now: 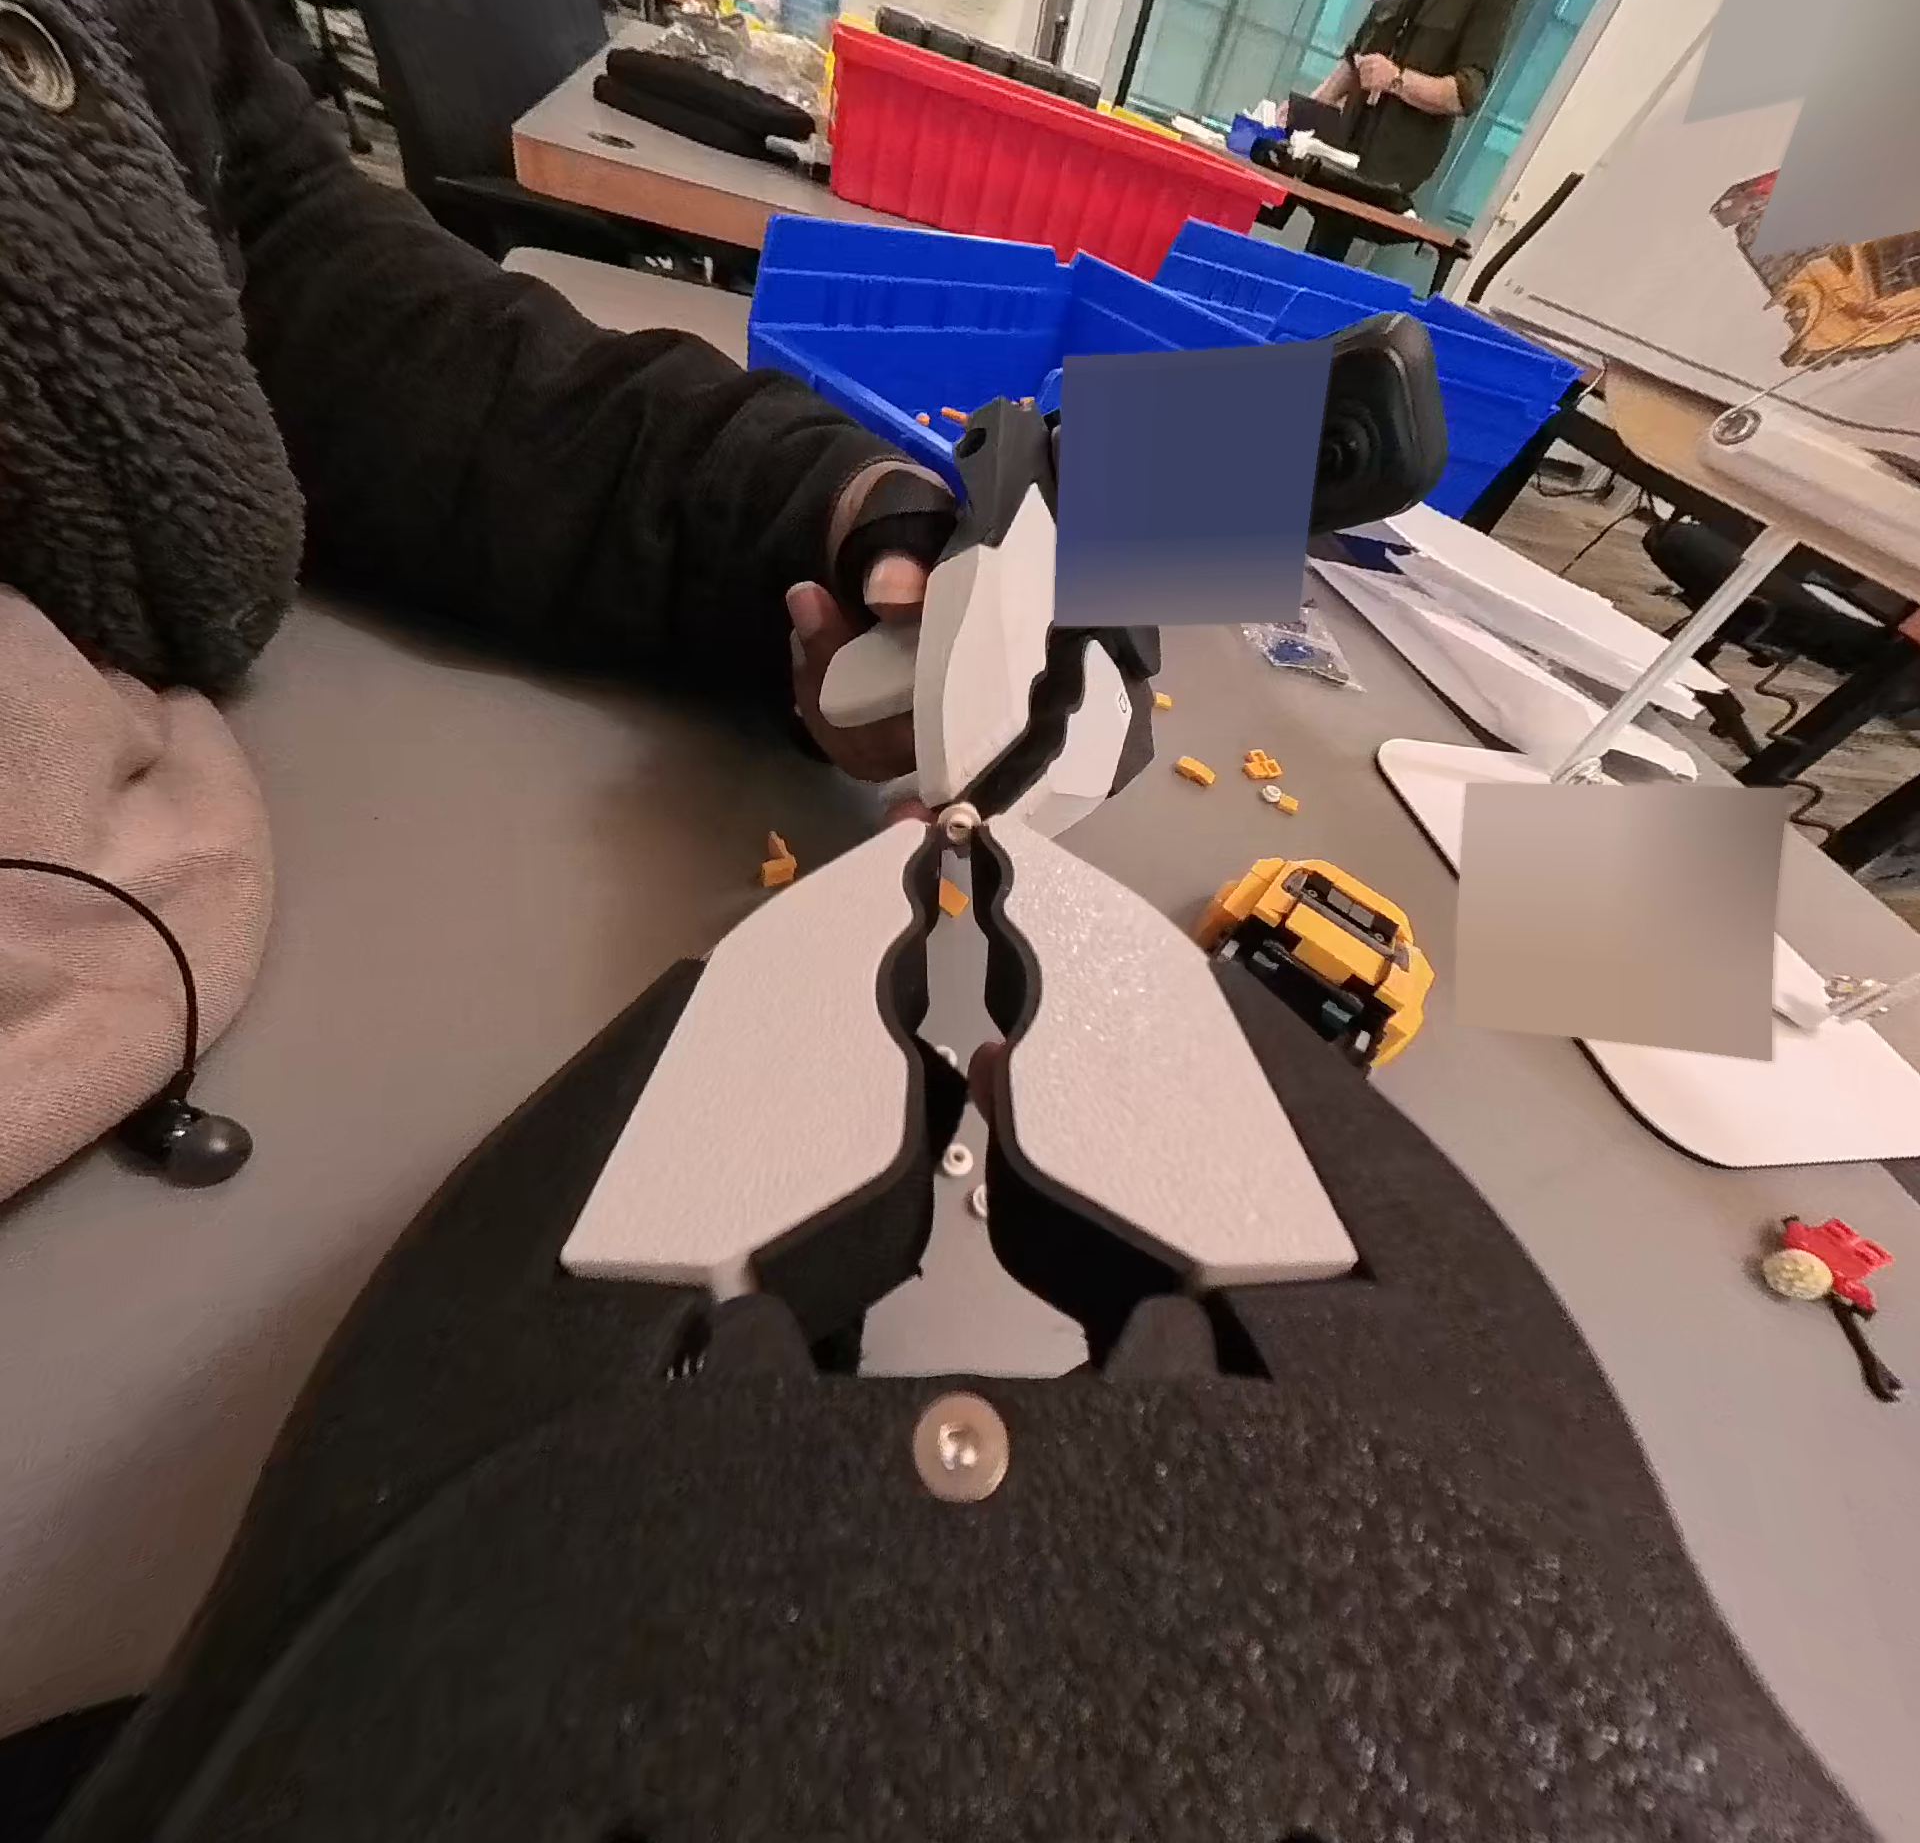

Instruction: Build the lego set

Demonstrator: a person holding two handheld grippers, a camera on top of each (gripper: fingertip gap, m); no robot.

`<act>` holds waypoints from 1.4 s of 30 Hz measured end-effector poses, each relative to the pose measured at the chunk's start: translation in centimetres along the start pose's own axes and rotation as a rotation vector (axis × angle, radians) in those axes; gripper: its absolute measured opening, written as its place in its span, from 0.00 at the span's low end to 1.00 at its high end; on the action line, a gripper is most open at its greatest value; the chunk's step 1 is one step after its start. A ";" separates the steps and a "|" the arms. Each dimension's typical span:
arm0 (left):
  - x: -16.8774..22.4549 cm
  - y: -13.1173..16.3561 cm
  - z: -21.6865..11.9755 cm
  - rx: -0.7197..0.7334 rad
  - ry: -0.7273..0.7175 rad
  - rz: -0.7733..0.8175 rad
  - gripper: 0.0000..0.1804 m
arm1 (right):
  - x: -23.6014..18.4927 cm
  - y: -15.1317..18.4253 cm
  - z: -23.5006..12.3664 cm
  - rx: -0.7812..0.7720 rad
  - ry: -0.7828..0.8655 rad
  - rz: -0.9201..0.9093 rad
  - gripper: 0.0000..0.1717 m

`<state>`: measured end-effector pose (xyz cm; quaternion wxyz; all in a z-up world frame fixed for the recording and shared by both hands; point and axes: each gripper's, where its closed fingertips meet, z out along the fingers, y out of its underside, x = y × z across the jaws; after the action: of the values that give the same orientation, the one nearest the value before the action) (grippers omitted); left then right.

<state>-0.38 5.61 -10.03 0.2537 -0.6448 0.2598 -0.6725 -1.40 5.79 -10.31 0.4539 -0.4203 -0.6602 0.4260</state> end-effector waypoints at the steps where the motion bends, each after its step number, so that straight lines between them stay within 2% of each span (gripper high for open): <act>1: -0.1 0.0 0.0 -0.001 -0.006 0.000 0.03 | 0.0 0.1 0.0 -0.007 0.000 0.000 0.03; 14: -1.3 -0.4 -0.5 0.024 -0.078 -0.014 0.03 | 0.8 1.0 0.2 -0.066 0.051 -0.003 0.02; 18: -1.7 -1.2 -1.4 0.064 -0.125 0.008 0.08 | 1.2 1.4 0.1 -0.084 0.065 0.000 0.02; 20: -2.7 -2.0 -2.6 0.088 -0.235 0.057 0.10 | 1.7 1.9 -0.1 -0.111 0.087 0.006 0.02; 23: -5.1 -3.8 -5.9 0.102 -0.497 0.171 0.14 | 3.7 3.6 -0.7 -0.196 0.145 0.049 0.02; 26: -7.7 -4.9 -9.2 0.030 -0.721 0.264 0.20 | 5.4 5.4 -1.1 -0.300 0.177 0.073 0.02; 29: -10.9 -4.8 -11.7 -0.084 -0.841 0.253 0.28 | 6.7 7.1 -0.9 -0.419 0.157 0.078 0.02; 31: -12.4 -4.6 -12.2 -0.121 -0.823 0.199 0.33 | 7.3 8.0 -0.5 -0.495 0.127 0.088 0.02; 33: -12.3 -4.4 -11.5 -0.124 -0.728 0.137 0.35 | 7.7 8.8 -0.1 -0.568 0.094 0.090 0.02; 38: -12.4 -3.3 -11.0 -0.196 -0.701 0.145 0.37 | 7.9 9.7 0.7 -0.670 0.009 0.115 0.02; 42: -12.6 -2.1 -11.2 -0.249 -0.742 0.158 0.31 | 7.7 10.3 0.9 -0.722 -0.049 0.144 0.02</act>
<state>-11.13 15.93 -18.29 0.3010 -0.8480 0.2787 -0.3356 -2.37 15.78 -18.38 0.2296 -0.5883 -0.7474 0.2064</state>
